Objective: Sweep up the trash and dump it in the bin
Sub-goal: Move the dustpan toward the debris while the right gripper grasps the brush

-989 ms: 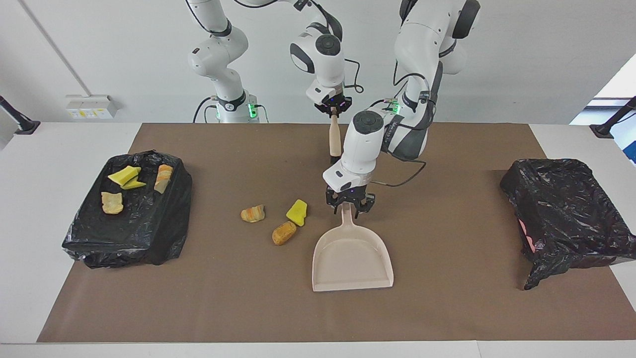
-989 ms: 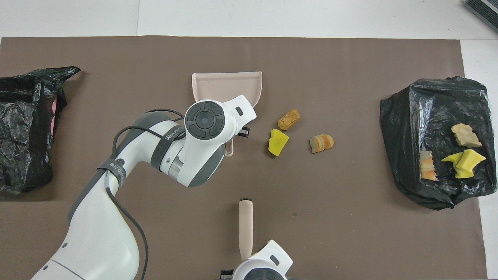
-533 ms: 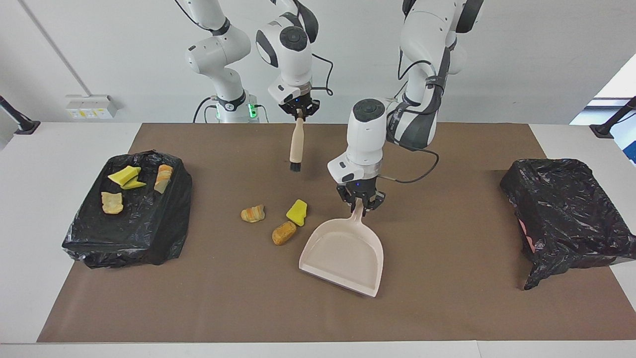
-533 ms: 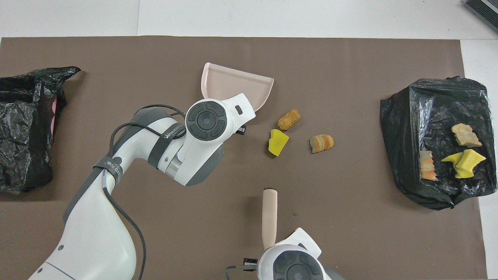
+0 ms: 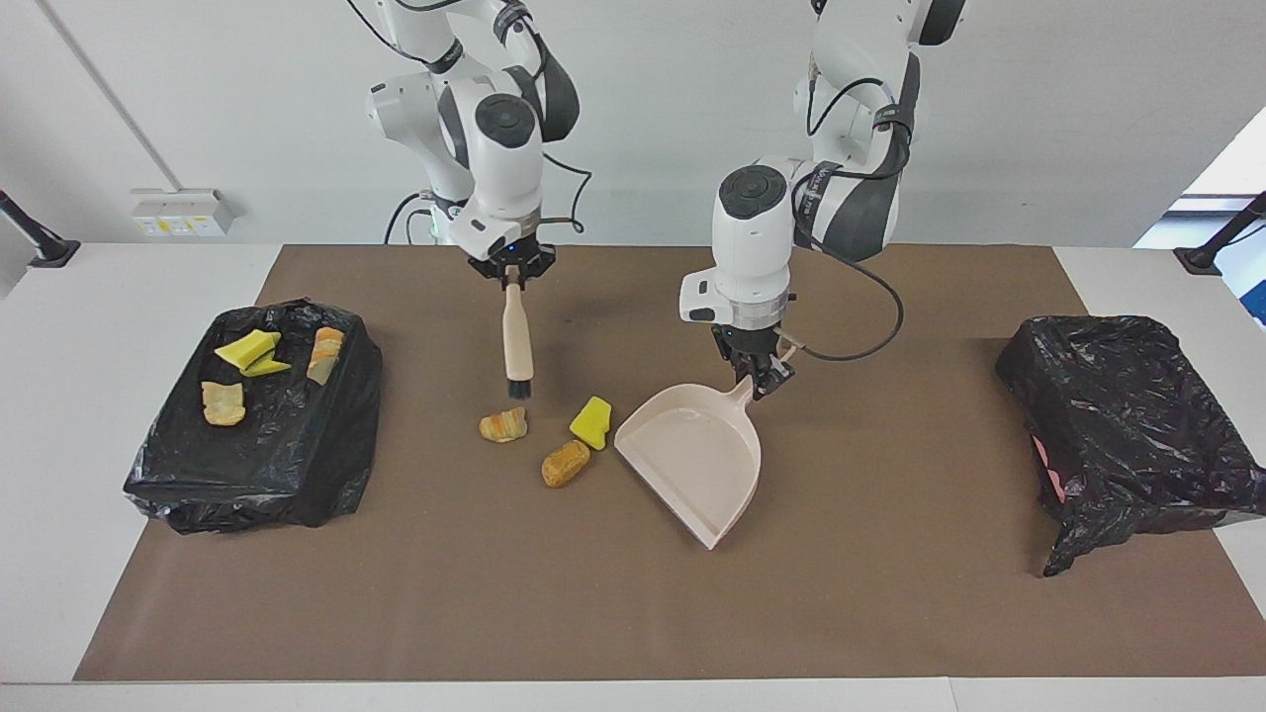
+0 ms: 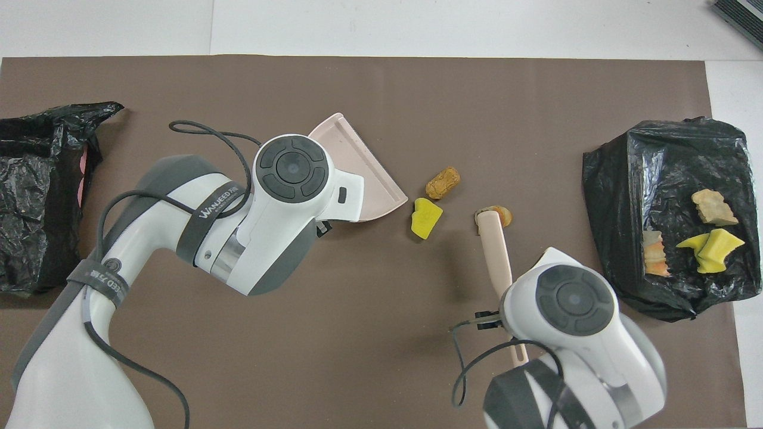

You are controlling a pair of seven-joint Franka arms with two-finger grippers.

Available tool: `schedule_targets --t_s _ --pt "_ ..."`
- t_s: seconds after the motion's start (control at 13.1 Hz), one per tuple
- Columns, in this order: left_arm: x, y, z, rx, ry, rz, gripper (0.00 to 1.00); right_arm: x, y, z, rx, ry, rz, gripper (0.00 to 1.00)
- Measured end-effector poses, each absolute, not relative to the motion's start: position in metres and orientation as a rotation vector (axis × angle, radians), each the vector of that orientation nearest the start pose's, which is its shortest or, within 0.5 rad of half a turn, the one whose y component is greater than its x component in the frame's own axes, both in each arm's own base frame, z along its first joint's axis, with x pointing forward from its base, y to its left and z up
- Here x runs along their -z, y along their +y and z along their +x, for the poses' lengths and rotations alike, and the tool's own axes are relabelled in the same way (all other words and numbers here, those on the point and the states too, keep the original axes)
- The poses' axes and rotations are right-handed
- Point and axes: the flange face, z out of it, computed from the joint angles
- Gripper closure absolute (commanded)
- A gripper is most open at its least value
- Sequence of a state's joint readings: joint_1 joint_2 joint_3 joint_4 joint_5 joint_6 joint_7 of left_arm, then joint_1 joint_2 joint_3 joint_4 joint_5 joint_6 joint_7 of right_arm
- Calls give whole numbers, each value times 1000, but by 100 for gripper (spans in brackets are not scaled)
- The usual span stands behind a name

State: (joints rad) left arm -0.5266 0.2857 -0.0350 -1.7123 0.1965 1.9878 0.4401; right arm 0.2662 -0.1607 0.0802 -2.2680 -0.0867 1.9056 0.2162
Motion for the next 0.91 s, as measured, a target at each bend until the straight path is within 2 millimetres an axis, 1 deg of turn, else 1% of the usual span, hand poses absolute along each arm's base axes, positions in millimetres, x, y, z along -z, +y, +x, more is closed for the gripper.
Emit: schedule_targets --t_s 0.08,0.15,0.23,0.38,0.53,0.61,0.68,0.76,0.84,0.91 --pt "-420 -323 551 -17 1616 -2492 100 -405 138 458 -295 -306 -3278 100" --pt "-417 -317 553 -38 1715 -2426 100 -399 132 471 -311 -323 -3290 100" --pt "-415 -309 556 -58 1799 -2366 100 -392 133 482 -327 -332 -3295 100" --pt "-408 -299 557 -95 1894 -2297 100 -380 138 500 -340 -384 -3327 100" --pt "-399 -296 545 -132 1931 -2271 100 -367 135 515 -325 -414 -3355 100" --pt "-396 -296 538 -145 1942 -2264 100 -360 127 521 -318 -396 -3356 100" --pt "-393 -297 530 -156 1954 -2256 100 -354 114 527 -315 -359 -3356 100" --pt "-389 -300 522 -158 1968 -2245 100 -349 103 530 -312 -320 -3354 100" --pt "-386 -302 515 -156 1982 -2234 100 -344 98 531 -310 -291 -3349 100" --pt "-383 -304 508 -155 1992 -2225 100 -336 100 529 -318 -272 -3336 100"
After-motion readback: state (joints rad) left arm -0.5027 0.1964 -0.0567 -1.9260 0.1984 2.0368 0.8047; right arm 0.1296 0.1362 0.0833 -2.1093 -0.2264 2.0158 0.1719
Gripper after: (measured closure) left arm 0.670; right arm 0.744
